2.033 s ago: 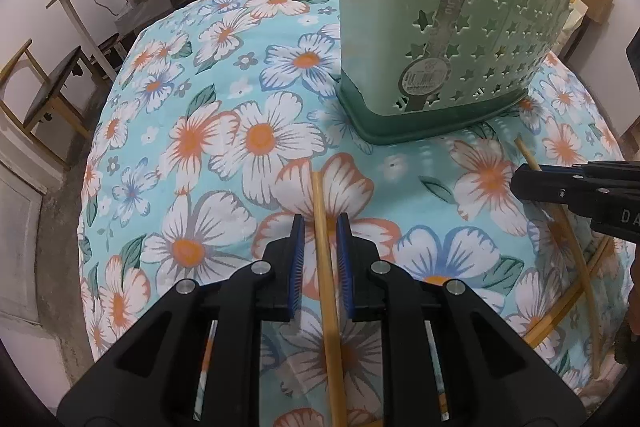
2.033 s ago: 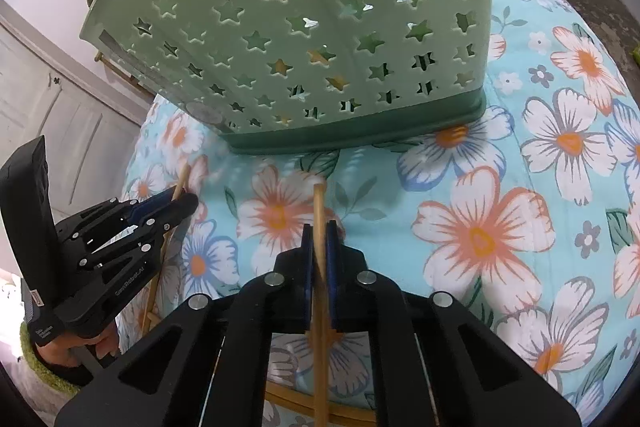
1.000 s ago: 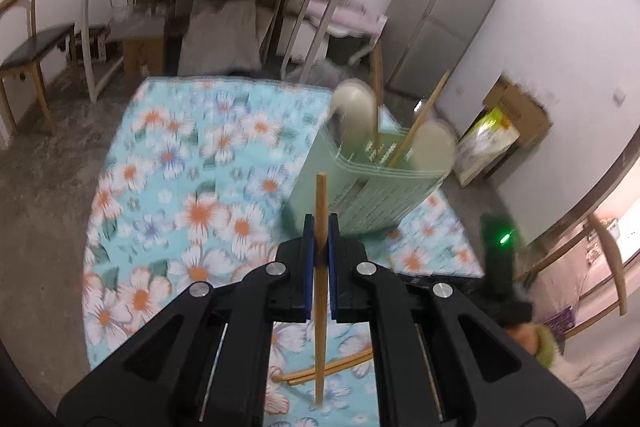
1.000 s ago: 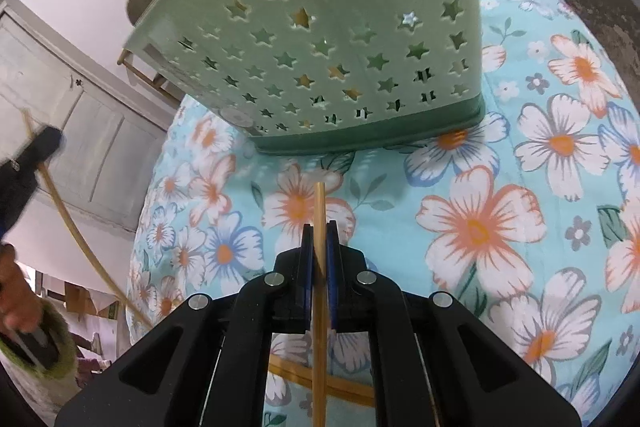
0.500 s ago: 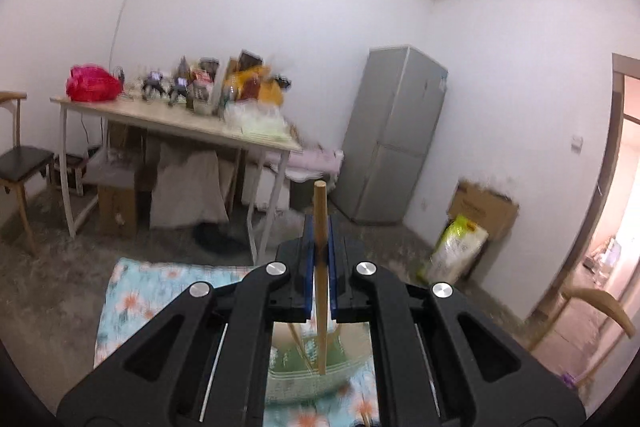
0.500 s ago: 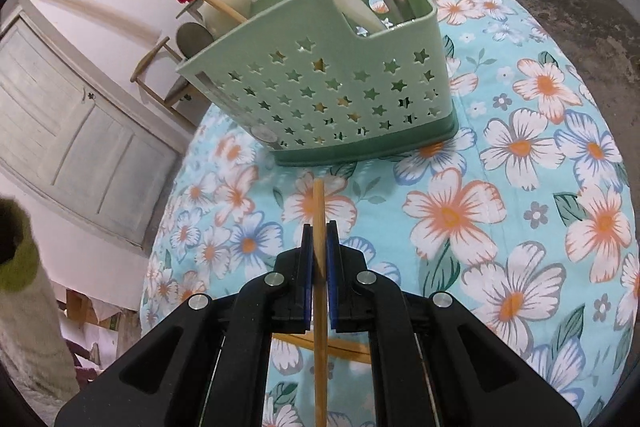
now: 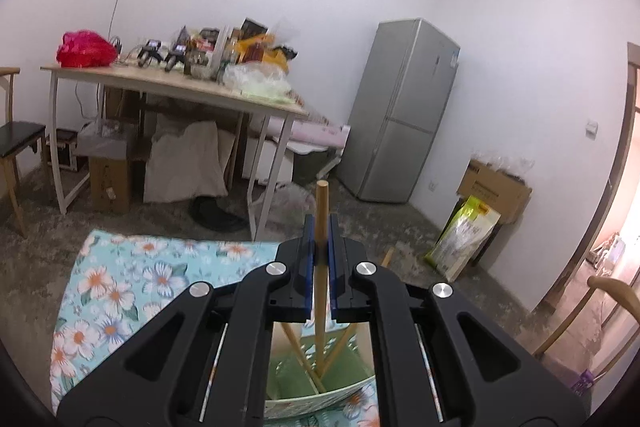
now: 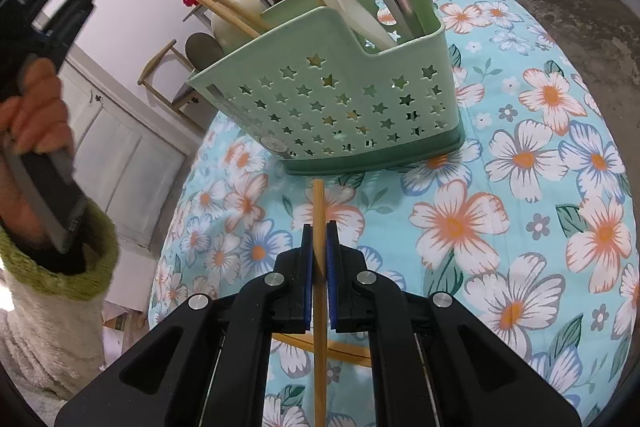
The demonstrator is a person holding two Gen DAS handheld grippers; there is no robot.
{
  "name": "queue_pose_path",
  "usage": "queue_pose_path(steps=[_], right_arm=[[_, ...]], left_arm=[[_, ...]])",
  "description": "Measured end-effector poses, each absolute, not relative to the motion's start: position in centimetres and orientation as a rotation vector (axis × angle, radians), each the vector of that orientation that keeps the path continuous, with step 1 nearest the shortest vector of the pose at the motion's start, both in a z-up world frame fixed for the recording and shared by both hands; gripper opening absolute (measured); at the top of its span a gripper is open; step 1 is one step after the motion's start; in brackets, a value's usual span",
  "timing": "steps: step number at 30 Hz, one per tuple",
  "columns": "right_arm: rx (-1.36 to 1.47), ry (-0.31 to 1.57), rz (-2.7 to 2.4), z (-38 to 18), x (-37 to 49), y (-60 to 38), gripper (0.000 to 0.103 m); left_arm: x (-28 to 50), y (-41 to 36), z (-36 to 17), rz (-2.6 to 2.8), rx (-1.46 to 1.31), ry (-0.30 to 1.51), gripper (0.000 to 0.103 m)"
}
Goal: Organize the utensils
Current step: 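Drop the chopstick into the caddy with the left gripper while the right carries its chopstick, then lower the chopstick into the caddy and open the right gripper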
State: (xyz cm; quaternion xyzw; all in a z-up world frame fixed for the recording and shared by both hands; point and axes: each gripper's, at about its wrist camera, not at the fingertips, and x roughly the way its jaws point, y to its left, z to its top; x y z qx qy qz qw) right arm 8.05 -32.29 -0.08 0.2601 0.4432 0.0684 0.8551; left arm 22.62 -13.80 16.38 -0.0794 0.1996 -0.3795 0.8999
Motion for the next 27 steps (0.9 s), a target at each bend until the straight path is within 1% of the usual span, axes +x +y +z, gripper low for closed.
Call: queue_pose_path(steps=[5,6,8,9,10,11,13,15,17,19,20,22,27], right_arm=[[0.553,0.93,0.13,0.1,8.0,-32.5,0.006],[0.552,0.926,0.125,0.2,7.9,-32.6,0.006],[0.548,0.919,0.118,0.5,7.7,-32.6,0.006],[0.546,0.916,0.116,0.6,7.7,-32.6,0.006],[0.542,0.911,0.112,0.9,7.6,-32.6,0.006],[0.538,0.906,0.11,1.1,7.4,-32.7,0.006],[0.532,0.892,0.108,1.8,7.2,-32.9,0.006],[0.524,0.862,0.114,3.0,6.8,-33.1,0.006],[0.511,0.828,0.114,4.4,6.4,-33.3,0.006],[0.5,0.789,0.116,5.9,6.1,-33.5,0.006],[0.495,0.767,0.119,6.8,6.0,-33.6,0.006],[0.475,0.713,0.126,8.8,5.8,-33.8,0.006],[0.4,0.57,0.148,13.8,6.3,-33.7,0.006]], left_arm=[[23.9,-14.0,14.3,-0.807,-0.176,0.508,0.005],[24.0,-13.9,14.1,-0.814,-0.182,0.516,0.007],[24.1,-13.5,13.9,-0.818,-0.191,0.523,0.017],[24.0,-13.2,13.9,-0.81,-0.198,0.522,0.025],[23.9,-12.9,13.9,-0.811,-0.202,0.518,0.029],[23.7,-12.5,14.0,-0.814,-0.205,0.514,0.03],[23.2,-11.8,14.2,-0.81,-0.205,0.509,0.04],[22.5,-10.8,14.5,-0.804,-0.201,0.499,0.045],[21.7,-9.8,14.7,-0.798,-0.194,0.489,0.053],[20.6,-8.3,14.6,-0.781,-0.184,0.483,0.065],[20.0,-7.7,14.5,-0.775,-0.173,0.481,0.068],[19.1,-6.6,13.9,-0.752,-0.153,0.486,0.081],[16.3,-4.2,10.8,-0.684,-0.085,0.55,0.089]])
